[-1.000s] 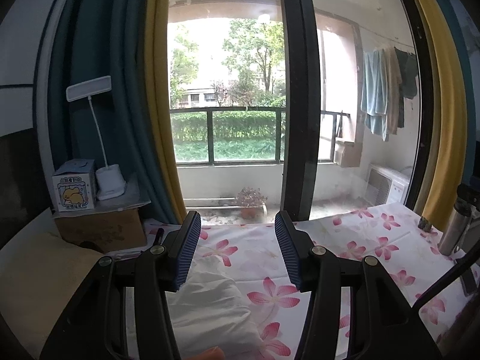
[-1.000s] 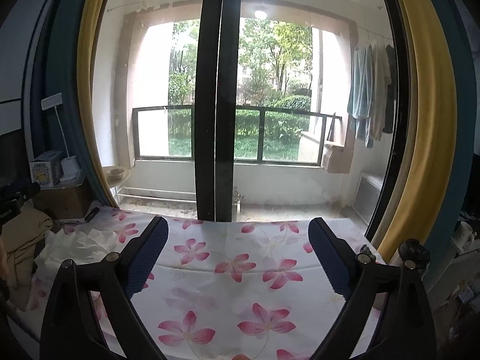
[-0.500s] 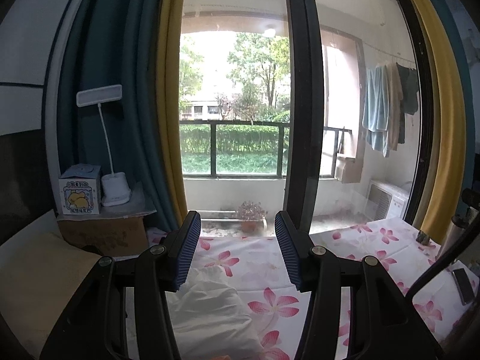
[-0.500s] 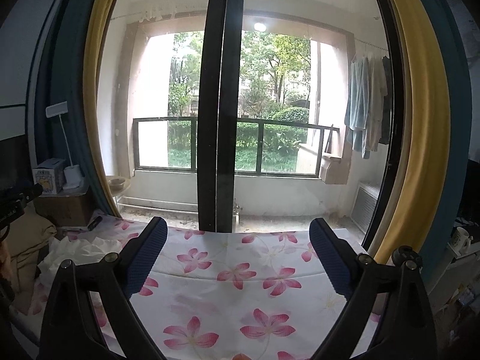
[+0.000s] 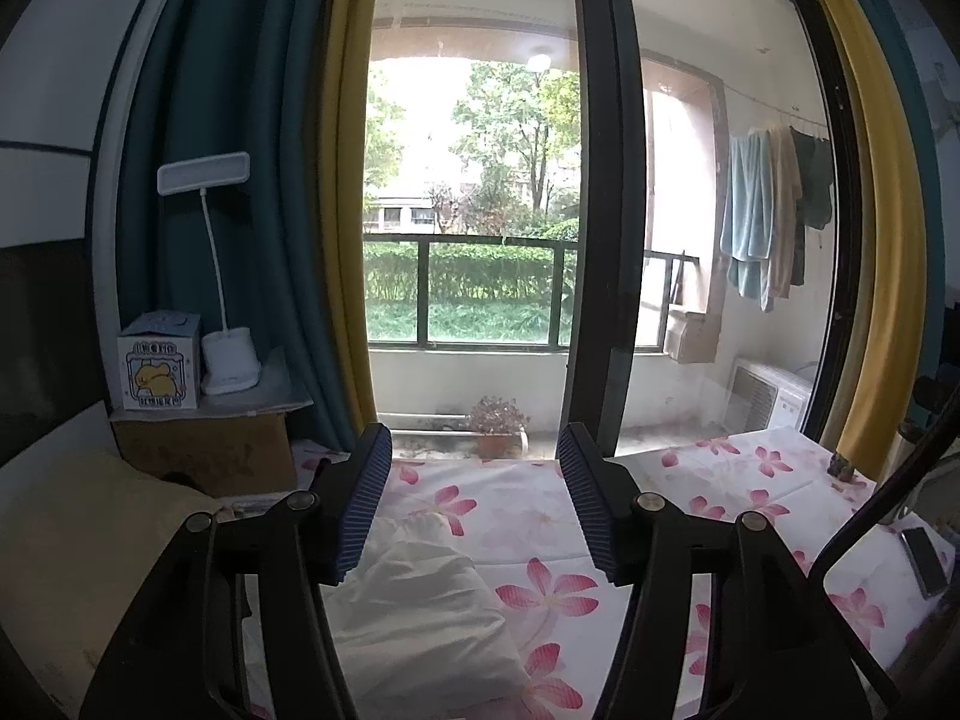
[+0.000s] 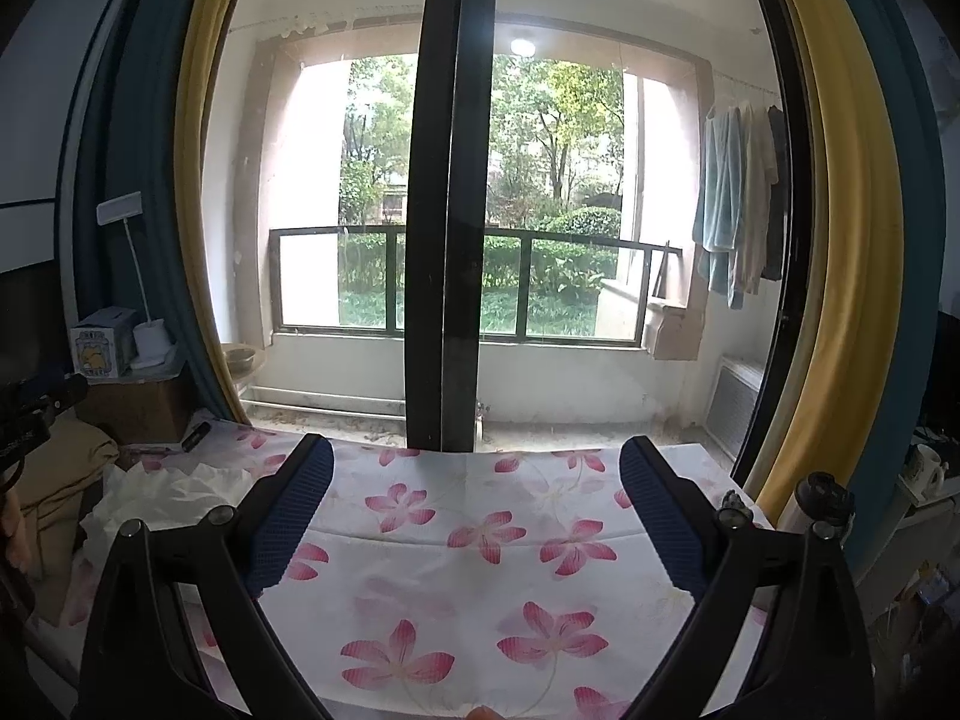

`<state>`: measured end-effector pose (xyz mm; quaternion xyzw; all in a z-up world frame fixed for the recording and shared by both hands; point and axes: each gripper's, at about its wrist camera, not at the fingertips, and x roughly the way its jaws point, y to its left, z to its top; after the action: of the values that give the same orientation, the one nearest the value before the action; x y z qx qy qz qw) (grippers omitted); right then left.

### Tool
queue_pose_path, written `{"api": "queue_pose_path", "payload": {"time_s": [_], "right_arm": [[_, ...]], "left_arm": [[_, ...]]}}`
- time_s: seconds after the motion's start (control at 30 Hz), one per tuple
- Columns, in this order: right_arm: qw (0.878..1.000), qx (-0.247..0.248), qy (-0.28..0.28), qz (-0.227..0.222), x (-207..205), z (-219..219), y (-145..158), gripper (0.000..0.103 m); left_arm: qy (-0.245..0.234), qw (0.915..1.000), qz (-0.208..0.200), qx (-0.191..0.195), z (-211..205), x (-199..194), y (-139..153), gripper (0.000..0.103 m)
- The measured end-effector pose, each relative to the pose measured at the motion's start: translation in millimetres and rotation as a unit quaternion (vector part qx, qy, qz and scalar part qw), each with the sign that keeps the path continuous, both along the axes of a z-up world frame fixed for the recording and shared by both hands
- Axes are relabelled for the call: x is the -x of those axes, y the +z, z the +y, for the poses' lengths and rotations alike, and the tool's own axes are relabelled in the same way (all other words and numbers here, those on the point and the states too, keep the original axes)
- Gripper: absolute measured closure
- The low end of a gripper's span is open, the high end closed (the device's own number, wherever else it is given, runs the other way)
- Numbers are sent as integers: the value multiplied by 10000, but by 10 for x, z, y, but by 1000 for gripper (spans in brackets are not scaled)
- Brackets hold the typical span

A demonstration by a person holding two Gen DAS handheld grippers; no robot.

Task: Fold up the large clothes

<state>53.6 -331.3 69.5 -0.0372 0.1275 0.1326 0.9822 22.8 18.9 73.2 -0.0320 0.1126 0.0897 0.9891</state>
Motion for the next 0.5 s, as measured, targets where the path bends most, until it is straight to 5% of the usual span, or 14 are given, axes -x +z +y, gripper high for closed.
{"api": "queue_pose_path", "payload": {"time_s": [0.5], "right_arm": [[10000, 41, 24, 33, 13, 9, -9, 7]], "left_arm": [[39, 10000, 30, 60, 42, -3, -21, 42]]}}
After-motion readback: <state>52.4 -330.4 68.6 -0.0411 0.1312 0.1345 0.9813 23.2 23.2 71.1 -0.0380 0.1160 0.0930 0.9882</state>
